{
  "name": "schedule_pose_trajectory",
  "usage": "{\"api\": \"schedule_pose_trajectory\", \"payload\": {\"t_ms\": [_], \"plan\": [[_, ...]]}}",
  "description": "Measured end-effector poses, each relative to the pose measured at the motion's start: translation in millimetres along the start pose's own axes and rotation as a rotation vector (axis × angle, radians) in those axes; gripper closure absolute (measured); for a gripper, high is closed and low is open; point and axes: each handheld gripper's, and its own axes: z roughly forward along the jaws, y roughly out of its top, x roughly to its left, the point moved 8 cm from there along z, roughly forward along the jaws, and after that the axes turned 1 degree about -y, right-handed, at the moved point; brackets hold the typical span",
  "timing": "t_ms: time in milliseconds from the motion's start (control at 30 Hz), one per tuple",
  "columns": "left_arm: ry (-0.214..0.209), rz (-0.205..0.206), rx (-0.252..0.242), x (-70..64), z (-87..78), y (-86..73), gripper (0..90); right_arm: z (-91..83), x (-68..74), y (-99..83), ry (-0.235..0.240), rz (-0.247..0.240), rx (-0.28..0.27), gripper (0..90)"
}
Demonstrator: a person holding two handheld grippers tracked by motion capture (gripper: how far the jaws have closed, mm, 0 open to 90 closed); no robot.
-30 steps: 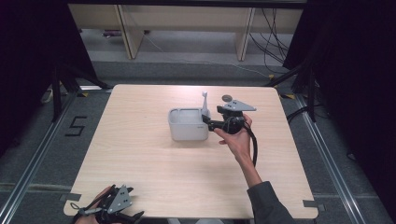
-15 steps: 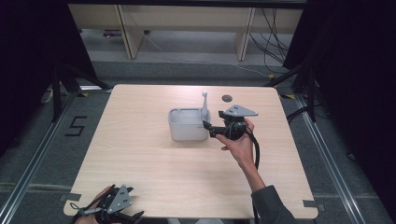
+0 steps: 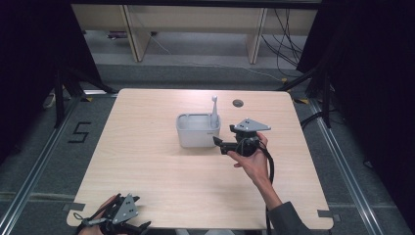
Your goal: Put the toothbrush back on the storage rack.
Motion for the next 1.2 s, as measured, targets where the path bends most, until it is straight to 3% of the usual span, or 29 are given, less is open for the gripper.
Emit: {"api": "schedule_pose_trajectory", "payload": {"t_ms": [200, 333, 367, 500, 567, 600, 667, 700, 800, 833, 867, 900, 933, 1067, 1200], "plan": [[0.002, 0.016, 0.006, 0.8, -0.3, 0.1, 15.8, -4.6, 7.9, -12.7, 0.031, 0.015, 0.015, 21.2], [0.001, -0.003, -0.001, -0.3, 0.3, 0.1, 15.8, -6.8, 10.2, -19.8, 0.018, 0.021, 0.031, 19.8], [0.001, 0.017, 0.006, 0.7, -0.5, -0.1, 15.8, -7.3, 12.7, -24.8, 0.024, 0.033, 0.044, 19.6], [-0.001, 0.018, 0.006, 0.7, -0.8, 0.2, 15.8, -8.4, 13.4, -28.5, 0.026, 0.021, 0.038, 19.3], [0.0, 0.018, 0.007, 0.4, -0.7, 0.0, 15.8, -11.3, 17.2, -33.7, 0.027, 0.052, 0.053, 19.1], [-0.001, 0.018, 0.007, 0.4, -0.8, 0.0, 15.8, -11.1, 15.8, -34.7, 0.027, 0.024, 0.047, 19.0], [-0.002, 0.018, 0.006, 0.7, -0.9, 0.2, 15.8, -11.9, 17.9, -36.9, 0.035, 0.041, 0.057, 19.0], [0.001, -0.008, -0.004, -0.3, 0.6, 0.4, 15.8, -12.2, 19.0, -40.4, 0.041, 0.037, 0.055, 19.0], [0.002, 0.006, -0.005, 0.8, 0.1, 0.6, 15.8, -13.0, 18.9, -43.7, 0.035, 0.033, 0.058, 19.0], [0.009, 0.009, 0.001, 1.7, 0.3, 0.2, 15.8, -12.6, 22.2, -47.2, 0.05, 0.058, 0.064, 18.8], [0.009, 0.009, 0.001, 1.7, 0.3, 0.2, 15.8, -12.4, 20.7, -47.9, 0.056, 0.021, 0.067, 18.8], [-0.004, -0.001, -0.01, 0.2, 0.2, 1.1, 15.8, -12.8, 23.7, -49.9, 0.049, 0.064, 0.066, 18.8], [0.001, -0.002, -0.011, 0.4, 0.4, 1.1, 15.8, -12.7, 23.2, -50.7, 0.059, 0.04, 0.071, 18.8], [0.012, 0.013, 0.003, 1.9, 0.0, 0.0, 15.8, -13.3, 27.2, -55.6, 0.067, 0.049, 0.082, 18.8], [0.003, -0.003, -0.013, 0.5, 0.4, 1.2, 15.8, -15.2, 30.2, -60.9, 0.066, 0.044, 0.101, 18.6]]}}
